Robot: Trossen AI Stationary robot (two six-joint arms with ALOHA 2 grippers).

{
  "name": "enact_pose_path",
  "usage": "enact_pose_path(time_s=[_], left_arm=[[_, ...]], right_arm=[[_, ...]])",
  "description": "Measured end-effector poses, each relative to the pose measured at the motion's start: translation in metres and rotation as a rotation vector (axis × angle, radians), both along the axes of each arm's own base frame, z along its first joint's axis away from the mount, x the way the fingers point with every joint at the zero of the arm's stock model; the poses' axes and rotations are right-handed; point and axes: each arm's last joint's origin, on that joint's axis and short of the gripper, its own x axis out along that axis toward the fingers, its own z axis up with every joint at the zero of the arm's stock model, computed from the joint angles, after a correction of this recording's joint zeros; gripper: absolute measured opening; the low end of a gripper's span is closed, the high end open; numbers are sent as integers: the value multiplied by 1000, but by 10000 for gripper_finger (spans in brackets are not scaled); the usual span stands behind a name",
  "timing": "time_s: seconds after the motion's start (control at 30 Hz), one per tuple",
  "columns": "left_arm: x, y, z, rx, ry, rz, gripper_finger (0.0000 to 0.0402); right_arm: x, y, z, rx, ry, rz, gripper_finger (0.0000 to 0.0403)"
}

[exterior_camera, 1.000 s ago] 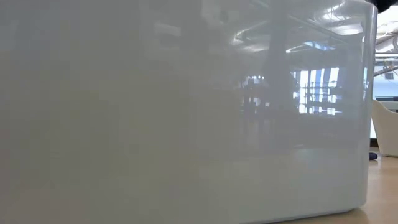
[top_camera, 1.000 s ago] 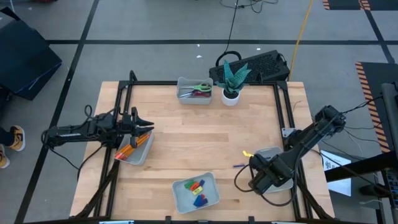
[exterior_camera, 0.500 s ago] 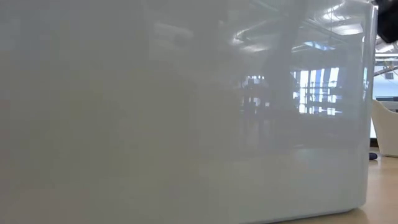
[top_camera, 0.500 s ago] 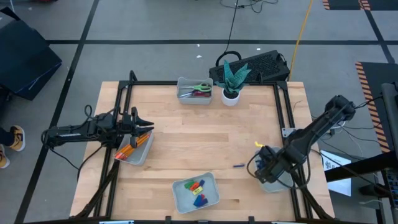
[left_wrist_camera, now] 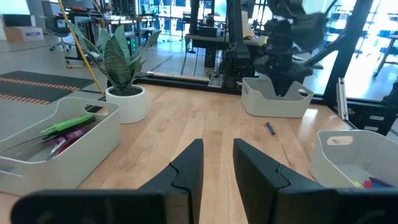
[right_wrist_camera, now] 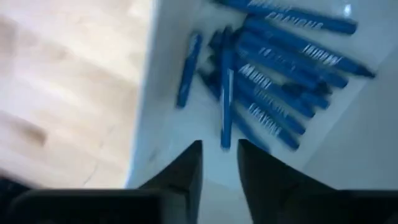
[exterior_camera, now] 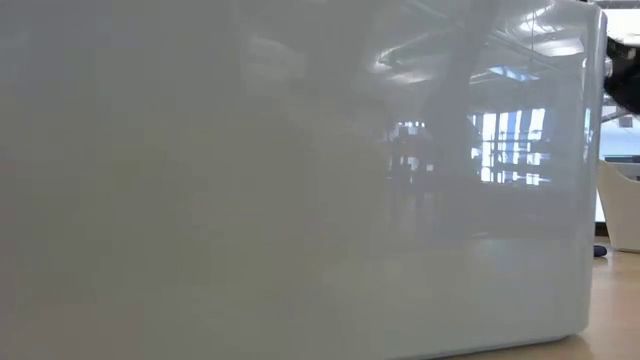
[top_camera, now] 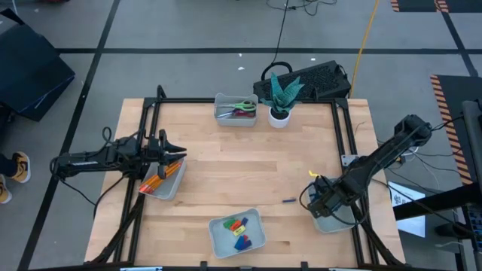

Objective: Sort crayons/erasers/pens/pencils in bins
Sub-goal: Put the blue crayon into the middle right gray bin

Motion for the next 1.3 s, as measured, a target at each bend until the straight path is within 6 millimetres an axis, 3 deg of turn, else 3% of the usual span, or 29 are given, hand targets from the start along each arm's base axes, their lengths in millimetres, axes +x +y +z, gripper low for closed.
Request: enact_pose_path(time_s=[0.2, 0.37, 0.47, 0.57, 0.73, 0.97, 1.3], left_arm=[[0, 0, 0, 0, 0, 0, 88], [0, 0, 0, 0, 1, 0, 88], [0, 0, 0, 0, 0, 0, 88], [0, 0, 0, 0, 0, 0, 88], [0, 0, 0, 0, 0, 0, 88], [0, 0, 0, 0, 0, 0, 88], [0, 0, 0, 0, 0, 0, 88]], right_arm=[[11, 7, 42, -26, -64, 54, 137], [58, 19, 71, -177, -409, 310, 131], [86, 24, 58, -237, -490, 586, 126], [102, 24, 34, -248, -433, 857, 127], [116, 8, -2, -273, -248, 1058, 129], [128, -12, -26, -227, -254, 1165, 116], [111, -20, -56, -218, -255, 1161, 91]])
